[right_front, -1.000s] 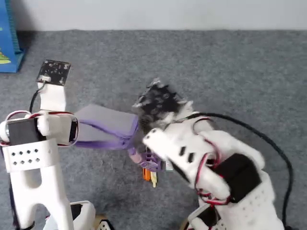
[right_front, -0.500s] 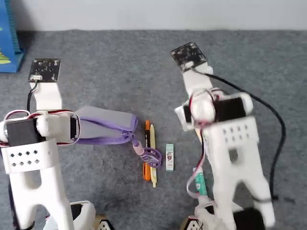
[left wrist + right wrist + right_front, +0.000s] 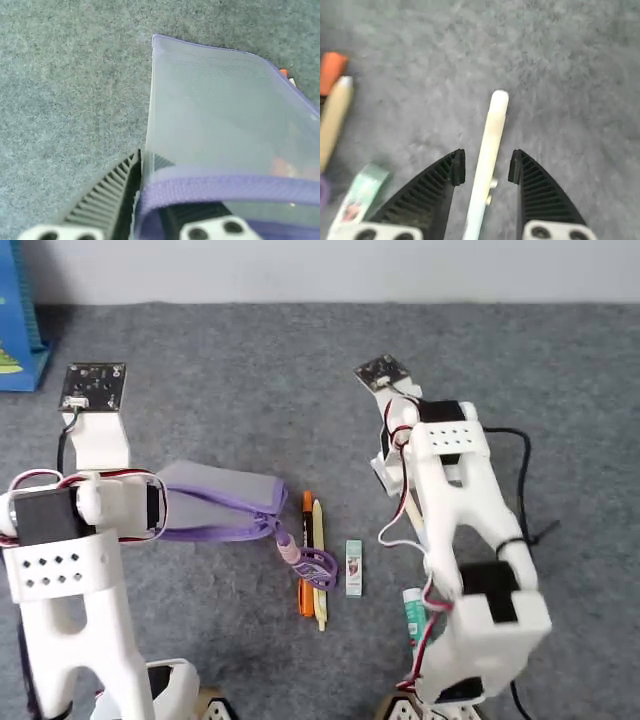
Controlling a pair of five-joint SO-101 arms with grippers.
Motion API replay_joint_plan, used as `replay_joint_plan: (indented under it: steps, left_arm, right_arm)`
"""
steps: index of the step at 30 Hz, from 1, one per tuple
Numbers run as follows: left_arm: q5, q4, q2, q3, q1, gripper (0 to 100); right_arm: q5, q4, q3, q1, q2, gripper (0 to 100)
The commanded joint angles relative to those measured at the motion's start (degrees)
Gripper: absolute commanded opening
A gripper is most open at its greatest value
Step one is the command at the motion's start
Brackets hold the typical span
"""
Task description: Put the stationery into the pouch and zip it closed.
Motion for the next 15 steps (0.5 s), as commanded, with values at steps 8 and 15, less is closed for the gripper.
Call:
replay_joint_plan:
  steps: [8,15]
  left_arm:
    - [0.6,1.2,-0.9,-2.4,-0.4,1]
    - [0.4,1.2,-1.0,-1.7,-0.4,1]
  right_arm:
    - [0.9,-8.8,-2.8,0.7,8.1,14.3]
    - [6.2,-14.2,-2.9,0.5,10.9,0.2]
